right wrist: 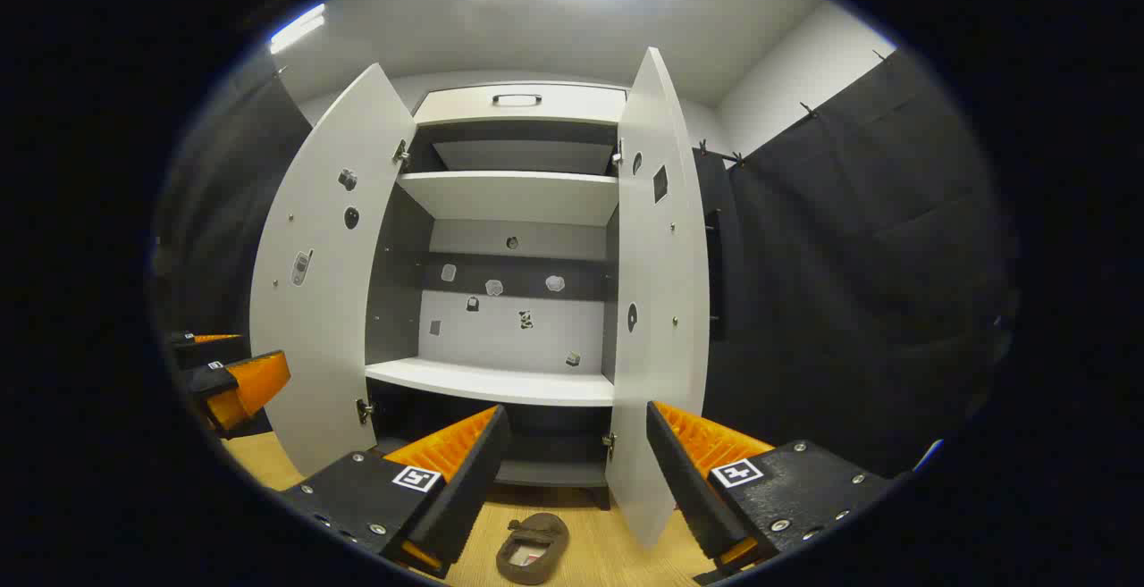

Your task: Grab one shoe with the right hand and put it into the shoe cabinet, grab the other shoe with the left hand and put it into the shoe cabinet; then close the right door with the right hand and the left door with the left hand.

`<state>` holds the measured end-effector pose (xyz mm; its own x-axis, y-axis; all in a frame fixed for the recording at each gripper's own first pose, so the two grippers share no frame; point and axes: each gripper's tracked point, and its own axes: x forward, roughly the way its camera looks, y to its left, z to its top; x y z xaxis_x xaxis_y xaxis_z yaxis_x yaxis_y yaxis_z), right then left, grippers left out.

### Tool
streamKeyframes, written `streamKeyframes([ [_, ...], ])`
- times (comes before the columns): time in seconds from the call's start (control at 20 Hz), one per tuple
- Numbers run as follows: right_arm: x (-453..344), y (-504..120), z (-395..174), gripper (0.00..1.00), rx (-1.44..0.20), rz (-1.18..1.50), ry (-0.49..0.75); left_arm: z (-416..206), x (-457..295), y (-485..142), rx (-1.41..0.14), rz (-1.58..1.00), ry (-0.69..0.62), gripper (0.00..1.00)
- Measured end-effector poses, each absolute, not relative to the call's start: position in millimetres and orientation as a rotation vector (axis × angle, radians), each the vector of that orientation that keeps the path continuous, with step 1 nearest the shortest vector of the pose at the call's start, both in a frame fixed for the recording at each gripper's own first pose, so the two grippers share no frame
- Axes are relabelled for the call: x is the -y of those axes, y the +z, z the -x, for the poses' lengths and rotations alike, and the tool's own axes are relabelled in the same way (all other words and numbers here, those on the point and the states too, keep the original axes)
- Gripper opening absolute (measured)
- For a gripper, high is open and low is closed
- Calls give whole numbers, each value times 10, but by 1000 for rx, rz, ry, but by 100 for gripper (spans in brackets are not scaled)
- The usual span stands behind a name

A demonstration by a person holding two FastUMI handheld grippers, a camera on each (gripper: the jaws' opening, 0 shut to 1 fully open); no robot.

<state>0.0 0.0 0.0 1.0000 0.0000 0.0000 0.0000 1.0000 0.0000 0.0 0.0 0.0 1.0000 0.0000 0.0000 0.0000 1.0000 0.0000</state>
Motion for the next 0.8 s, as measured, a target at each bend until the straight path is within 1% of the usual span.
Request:
streamKeyframes([
  [0.65,32,26,31,94,2,9,2,-1,-27,-3,1,8,20,96],
  [0.7,32,32,27,94,3,10,2,-2,-29,0,2,8,20,99],
  [0.75,34,34,25,94,4,12,1,0,-30,-2,3,7,21,96],
  [0.8,30,31,21,94,5,13,2,4,-31,1,2,7,21,96],
])
